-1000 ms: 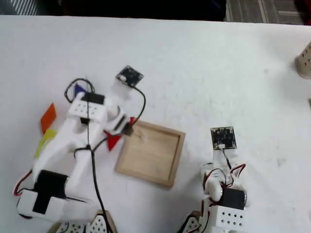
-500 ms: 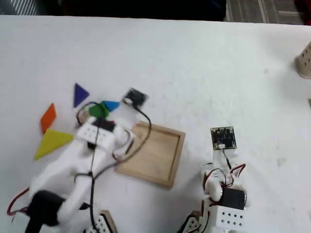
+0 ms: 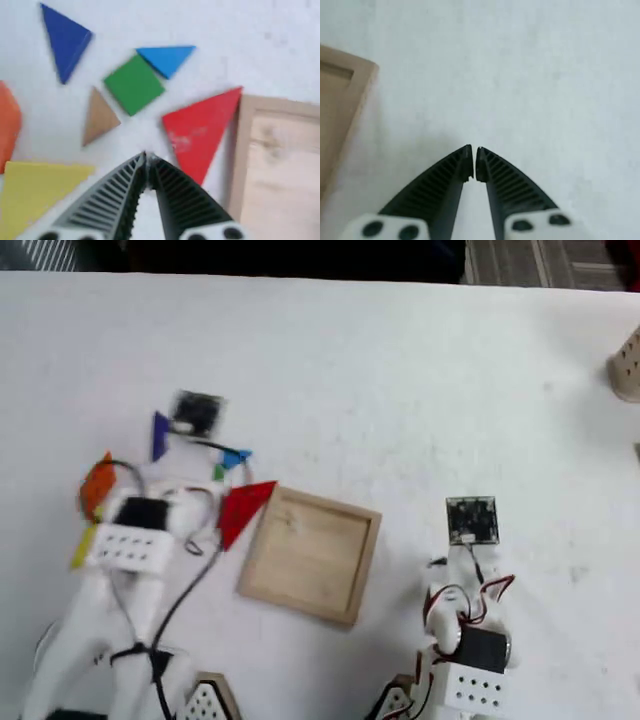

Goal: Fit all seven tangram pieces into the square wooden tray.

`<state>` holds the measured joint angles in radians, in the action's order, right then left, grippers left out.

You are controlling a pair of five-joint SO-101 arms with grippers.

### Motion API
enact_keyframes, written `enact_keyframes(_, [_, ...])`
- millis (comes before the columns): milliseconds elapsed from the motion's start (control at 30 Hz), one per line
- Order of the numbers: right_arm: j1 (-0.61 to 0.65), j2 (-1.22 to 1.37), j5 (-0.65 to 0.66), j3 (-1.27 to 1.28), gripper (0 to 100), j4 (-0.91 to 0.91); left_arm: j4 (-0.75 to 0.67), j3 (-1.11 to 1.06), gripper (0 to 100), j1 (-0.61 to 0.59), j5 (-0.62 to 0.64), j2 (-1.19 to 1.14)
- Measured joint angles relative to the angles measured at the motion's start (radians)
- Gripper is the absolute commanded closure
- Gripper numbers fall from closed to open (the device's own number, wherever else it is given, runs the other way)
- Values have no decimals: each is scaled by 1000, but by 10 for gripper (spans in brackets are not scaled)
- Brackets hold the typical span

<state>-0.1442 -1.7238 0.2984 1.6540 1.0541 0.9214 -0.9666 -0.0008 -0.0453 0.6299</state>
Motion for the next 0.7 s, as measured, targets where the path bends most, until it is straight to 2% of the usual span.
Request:
enact_keyframes(100, [68,0,0,-63,977,-12,2,-21,968,-71,3,57])
enact_keyframes(200, [164,0,0,-112,971,5,3,-63,954,-84,5,77])
enact_keyframes(267, [206,0,-12,-130,919,5,3,-64,892,-87,8,78])
enact_keyframes(400, [296,0,-158,-137,776,3,3,-72,723,-92,11,83])
enact_keyframes(467, [336,0,-218,-137,801,3,3,-74,680,-94,26,83])
enact_keyframes(567, [391,21,-256,-137,873,0,3,-74,696,-95,34,83])
enact_keyframes(700, [477,167,-267,-149,850,-71,3,-74,703,-95,35,83])
